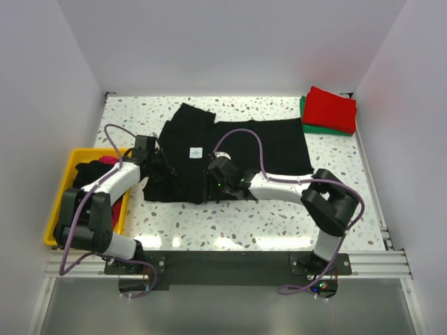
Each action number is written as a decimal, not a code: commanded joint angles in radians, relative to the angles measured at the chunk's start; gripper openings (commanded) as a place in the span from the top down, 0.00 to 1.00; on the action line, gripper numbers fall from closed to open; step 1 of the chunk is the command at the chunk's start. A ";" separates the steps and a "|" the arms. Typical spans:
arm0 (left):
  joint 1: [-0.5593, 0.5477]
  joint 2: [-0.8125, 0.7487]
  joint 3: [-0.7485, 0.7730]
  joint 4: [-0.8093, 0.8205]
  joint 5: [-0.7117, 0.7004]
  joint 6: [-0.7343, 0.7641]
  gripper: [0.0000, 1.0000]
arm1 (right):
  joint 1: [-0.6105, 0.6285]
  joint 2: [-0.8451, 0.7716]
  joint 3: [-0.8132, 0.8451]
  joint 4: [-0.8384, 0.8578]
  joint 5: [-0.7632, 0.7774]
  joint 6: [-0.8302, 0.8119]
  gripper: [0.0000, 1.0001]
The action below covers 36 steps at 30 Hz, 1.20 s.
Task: Fold and stack the t-shirts
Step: Fold the tshirt
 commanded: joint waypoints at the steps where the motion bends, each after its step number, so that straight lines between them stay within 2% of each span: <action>1: -0.005 0.000 0.035 0.041 0.014 0.008 0.91 | 0.009 -0.052 -0.044 0.039 -0.008 0.054 0.47; 16: -0.005 0.000 0.037 0.033 0.010 0.011 0.91 | 0.042 -0.016 -0.038 0.104 -0.004 0.144 0.50; 19: -0.005 -0.001 0.037 0.032 0.008 0.012 0.92 | 0.043 -0.010 -0.027 0.104 0.002 0.153 0.56; 23: -0.005 0.002 0.041 0.027 0.005 0.015 0.92 | 0.040 0.005 -0.001 0.081 -0.005 0.153 0.73; 24: -0.004 0.003 0.043 0.025 0.005 0.018 0.92 | 0.040 0.004 0.010 0.073 -0.002 0.150 0.80; 30: -0.005 0.016 0.053 0.022 0.006 0.017 0.92 | 0.031 0.007 0.054 0.030 0.018 0.120 0.98; 36: -0.004 0.031 0.070 0.022 0.005 0.018 0.92 | 0.026 -0.007 0.077 -0.006 0.053 0.042 1.00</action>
